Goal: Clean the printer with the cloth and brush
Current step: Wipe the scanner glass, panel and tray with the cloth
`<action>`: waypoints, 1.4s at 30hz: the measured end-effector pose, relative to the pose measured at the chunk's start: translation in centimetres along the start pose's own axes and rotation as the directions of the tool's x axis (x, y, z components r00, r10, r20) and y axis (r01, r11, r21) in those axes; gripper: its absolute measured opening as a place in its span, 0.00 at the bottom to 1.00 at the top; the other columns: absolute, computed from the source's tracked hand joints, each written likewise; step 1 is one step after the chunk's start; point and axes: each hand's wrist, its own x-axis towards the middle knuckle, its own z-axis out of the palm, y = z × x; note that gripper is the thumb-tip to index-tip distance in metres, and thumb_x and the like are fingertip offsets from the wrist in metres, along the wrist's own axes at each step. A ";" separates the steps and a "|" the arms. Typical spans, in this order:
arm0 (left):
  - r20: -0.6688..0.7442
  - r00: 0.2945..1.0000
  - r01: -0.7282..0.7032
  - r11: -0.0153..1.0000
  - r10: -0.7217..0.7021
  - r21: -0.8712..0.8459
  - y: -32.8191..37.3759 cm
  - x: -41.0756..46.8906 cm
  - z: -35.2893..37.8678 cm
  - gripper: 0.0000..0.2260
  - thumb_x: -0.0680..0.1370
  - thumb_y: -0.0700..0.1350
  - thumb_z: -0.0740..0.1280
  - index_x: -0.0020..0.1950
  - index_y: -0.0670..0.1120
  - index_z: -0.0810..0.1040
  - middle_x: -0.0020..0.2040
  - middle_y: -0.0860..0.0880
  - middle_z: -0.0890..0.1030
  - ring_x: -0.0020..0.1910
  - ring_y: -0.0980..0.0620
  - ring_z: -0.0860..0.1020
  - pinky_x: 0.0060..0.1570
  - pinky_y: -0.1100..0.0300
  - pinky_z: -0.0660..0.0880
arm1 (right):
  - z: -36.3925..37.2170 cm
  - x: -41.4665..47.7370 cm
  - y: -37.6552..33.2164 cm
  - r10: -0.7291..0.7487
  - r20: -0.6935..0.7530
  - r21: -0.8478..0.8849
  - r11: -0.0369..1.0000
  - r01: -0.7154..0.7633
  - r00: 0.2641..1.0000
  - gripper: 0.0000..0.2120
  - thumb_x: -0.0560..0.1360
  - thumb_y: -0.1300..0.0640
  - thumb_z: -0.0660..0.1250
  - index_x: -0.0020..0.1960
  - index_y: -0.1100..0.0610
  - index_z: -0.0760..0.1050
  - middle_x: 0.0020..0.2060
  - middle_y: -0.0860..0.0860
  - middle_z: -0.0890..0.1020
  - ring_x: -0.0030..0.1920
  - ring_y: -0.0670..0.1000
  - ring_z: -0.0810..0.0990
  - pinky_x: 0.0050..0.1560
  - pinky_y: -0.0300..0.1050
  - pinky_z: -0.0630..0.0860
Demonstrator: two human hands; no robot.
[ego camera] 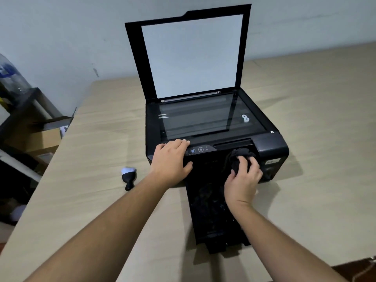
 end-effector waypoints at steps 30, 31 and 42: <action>0.021 0.985 -0.170 0.985 0.170 -0.006 -1.7 0.4 -0.3 0.29 0.73 0.56 0.64 0.73 0.49 0.63 0.68 0.54 0.70 0.65 0.53 0.70 0.63 0.57 0.62 | 1.8 0.9 -4.2 0.272 -0.096 0.336 0.914 -0.226 0.958 0.15 0.68 0.71 0.65 0.52 0.59 0.70 0.57 0.58 0.68 0.55 0.60 0.72 0.53 0.47 0.70; 0.020 0.985 -0.169 0.986 0.170 -0.006 -1.7 0.4 -0.3 0.29 0.73 0.56 0.64 0.73 0.50 0.63 0.68 0.54 0.70 0.65 0.53 0.70 0.63 0.57 0.62 | 2.1 0.4 -3.6 0.209 -0.062 0.281 0.942 -0.184 0.976 0.14 0.68 0.71 0.66 0.50 0.59 0.70 0.56 0.58 0.68 0.54 0.61 0.72 0.51 0.46 0.70; 0.031 0.984 -0.177 0.984 0.176 0.015 -1.9 0.5 -0.2 0.30 0.73 0.56 0.64 0.73 0.50 0.62 0.68 0.55 0.69 0.65 0.53 0.70 0.62 0.56 0.63 | 1.5 0.3 -6.2 0.135 -0.153 0.315 0.945 -0.081 0.979 0.15 0.66 0.72 0.64 0.50 0.60 0.75 0.53 0.60 0.72 0.53 0.58 0.70 0.51 0.34 0.61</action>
